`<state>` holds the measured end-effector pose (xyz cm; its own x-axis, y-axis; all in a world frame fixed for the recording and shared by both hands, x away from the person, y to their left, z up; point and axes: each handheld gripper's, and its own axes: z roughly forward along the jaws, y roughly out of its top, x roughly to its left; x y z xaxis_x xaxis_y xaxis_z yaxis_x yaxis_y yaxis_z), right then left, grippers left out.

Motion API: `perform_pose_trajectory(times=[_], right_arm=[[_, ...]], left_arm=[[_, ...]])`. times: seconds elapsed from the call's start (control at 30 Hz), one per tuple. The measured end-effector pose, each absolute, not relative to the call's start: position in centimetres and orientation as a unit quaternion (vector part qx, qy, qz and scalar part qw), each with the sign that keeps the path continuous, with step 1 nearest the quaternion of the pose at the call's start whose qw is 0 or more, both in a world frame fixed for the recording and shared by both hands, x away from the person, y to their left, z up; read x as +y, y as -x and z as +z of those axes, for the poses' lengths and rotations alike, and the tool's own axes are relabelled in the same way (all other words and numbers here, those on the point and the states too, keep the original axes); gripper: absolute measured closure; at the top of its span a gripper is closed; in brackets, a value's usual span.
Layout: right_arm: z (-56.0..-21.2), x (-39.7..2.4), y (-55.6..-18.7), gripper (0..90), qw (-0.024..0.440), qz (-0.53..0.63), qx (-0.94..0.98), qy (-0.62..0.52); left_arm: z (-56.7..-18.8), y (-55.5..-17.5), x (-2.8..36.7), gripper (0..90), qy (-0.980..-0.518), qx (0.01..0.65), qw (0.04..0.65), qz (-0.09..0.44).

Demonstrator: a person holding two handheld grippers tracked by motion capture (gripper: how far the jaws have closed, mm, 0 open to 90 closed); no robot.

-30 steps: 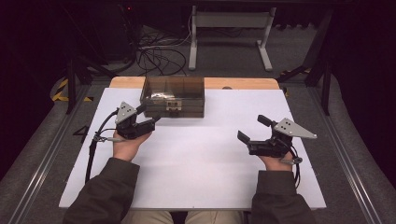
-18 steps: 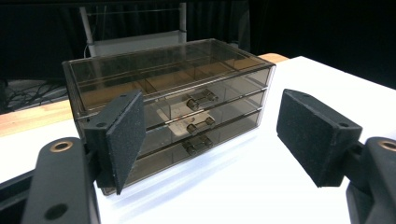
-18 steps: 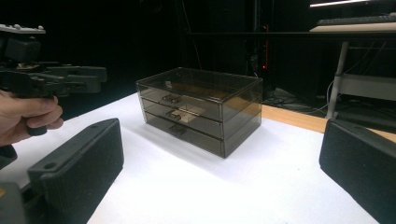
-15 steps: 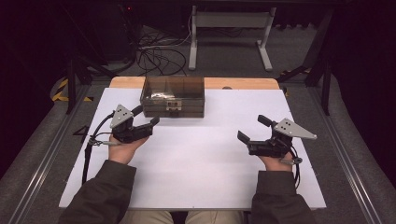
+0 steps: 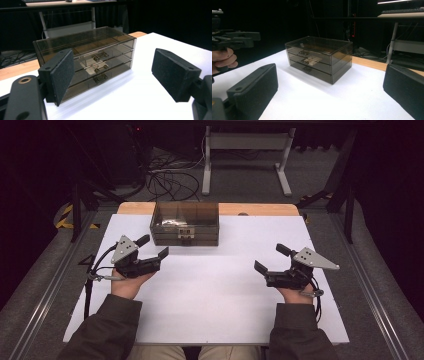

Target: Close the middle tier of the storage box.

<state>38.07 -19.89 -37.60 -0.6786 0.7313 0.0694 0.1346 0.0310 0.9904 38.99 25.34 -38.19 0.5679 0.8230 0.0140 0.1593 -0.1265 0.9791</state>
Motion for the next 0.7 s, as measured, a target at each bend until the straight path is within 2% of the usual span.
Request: perform_pose_trajectory(times=[0.7], right_arm=[[-37.8, -19.5, -38.3, 0.1, 0.235, 0.617, 0.679, -0.319]], left_arm=[[-37.5, -36.5, 26.2, 15.5, -0.684, 0.346, 0.566, 0.302]])
